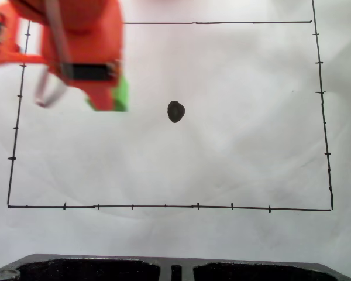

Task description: Grasp the colored block, Place it on the black dot, and then return the arm to the default position.

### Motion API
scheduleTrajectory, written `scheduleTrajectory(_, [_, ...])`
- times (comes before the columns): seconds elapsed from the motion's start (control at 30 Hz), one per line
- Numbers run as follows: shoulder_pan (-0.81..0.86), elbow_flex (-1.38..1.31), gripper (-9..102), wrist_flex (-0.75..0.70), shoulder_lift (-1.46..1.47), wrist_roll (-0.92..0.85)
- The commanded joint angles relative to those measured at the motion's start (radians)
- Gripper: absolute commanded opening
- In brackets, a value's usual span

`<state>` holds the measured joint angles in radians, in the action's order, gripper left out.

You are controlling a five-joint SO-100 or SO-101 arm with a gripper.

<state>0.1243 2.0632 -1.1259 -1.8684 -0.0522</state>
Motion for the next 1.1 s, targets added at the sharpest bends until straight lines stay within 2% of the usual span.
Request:
scheduleTrajectory(0.0, [-0.08,-0.046,12,-0.005,-0.034,0.031])
scheduleTrajectory(0.27, [-0.19,-0.052,10,0.015,0.04,0.058])
scheduleTrajectory(1.07, [-0.224,-0.094,11,0.063,0.258,0.098])
